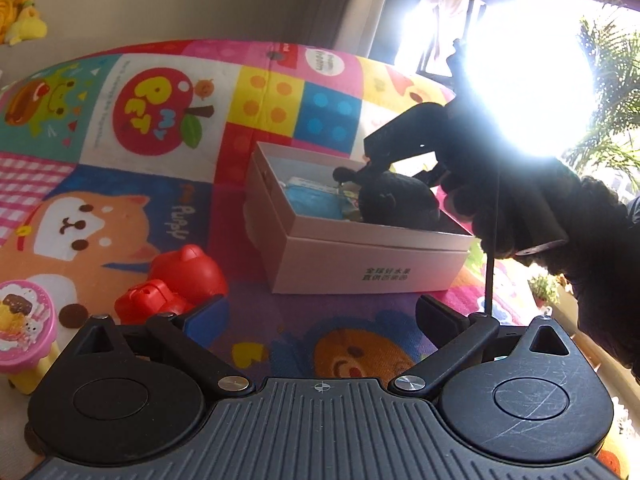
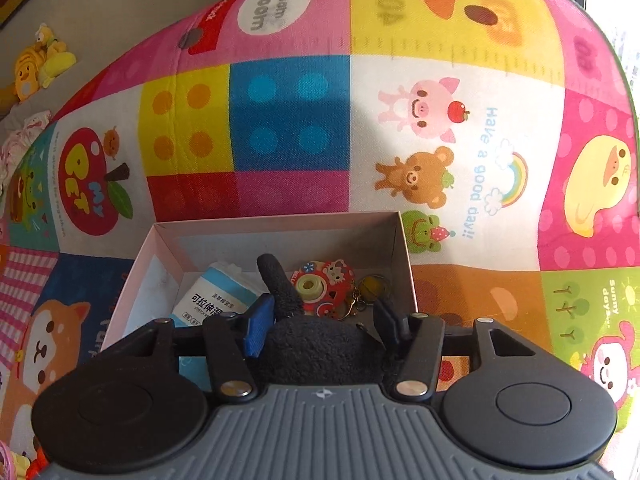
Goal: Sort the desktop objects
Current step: 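Move the left gripper to the pink-capped yellow toy while right grasps the red hooded figure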
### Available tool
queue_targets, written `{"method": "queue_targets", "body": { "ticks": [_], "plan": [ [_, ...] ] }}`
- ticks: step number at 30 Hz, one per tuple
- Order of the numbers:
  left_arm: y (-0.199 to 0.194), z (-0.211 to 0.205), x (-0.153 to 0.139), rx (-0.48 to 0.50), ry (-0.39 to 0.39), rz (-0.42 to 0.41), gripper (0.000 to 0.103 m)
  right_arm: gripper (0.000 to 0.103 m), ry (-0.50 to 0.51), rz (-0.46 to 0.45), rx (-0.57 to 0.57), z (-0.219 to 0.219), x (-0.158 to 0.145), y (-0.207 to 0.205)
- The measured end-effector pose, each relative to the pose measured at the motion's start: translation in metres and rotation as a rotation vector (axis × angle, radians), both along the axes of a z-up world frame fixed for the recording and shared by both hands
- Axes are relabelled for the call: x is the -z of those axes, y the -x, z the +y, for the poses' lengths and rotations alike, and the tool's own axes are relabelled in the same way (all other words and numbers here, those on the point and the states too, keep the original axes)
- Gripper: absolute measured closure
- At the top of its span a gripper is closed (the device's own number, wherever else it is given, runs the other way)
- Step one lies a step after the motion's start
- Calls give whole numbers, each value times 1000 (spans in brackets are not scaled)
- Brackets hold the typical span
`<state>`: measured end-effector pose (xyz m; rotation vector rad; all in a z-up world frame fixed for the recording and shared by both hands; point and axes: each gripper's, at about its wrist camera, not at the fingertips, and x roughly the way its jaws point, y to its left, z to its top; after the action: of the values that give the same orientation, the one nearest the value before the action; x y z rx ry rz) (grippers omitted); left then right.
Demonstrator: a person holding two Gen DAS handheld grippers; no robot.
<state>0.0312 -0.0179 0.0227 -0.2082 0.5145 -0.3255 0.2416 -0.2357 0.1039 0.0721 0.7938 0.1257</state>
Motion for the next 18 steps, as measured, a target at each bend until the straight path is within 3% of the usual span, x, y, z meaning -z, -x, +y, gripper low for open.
{"method": "queue_targets", "body": {
  "ticks": [2,5,8,10,13,18],
  "plan": [
    [2,-1,-1,0,-2,-11,1,45,-10,-63,-10,-5,-18,23],
    [6,0,-7,-10,-8,-36,1,32,-12,-137,-41,-5,-34,59],
    [18,4,-15,-27,-32,-73,0,23,-14,-166,-111,7,-36,93],
    [29,11,-18,-39,-56,-87,0,17,-17,-163,-175,21,-30,112],
    [51,28,-21,-82,-103,-91,0,17,-12,-138,-282,50,-12,132],
    [68,65,-19,-241,-189,-47,0,17,-79,-29,-419,107,24,147]
  ]
}}
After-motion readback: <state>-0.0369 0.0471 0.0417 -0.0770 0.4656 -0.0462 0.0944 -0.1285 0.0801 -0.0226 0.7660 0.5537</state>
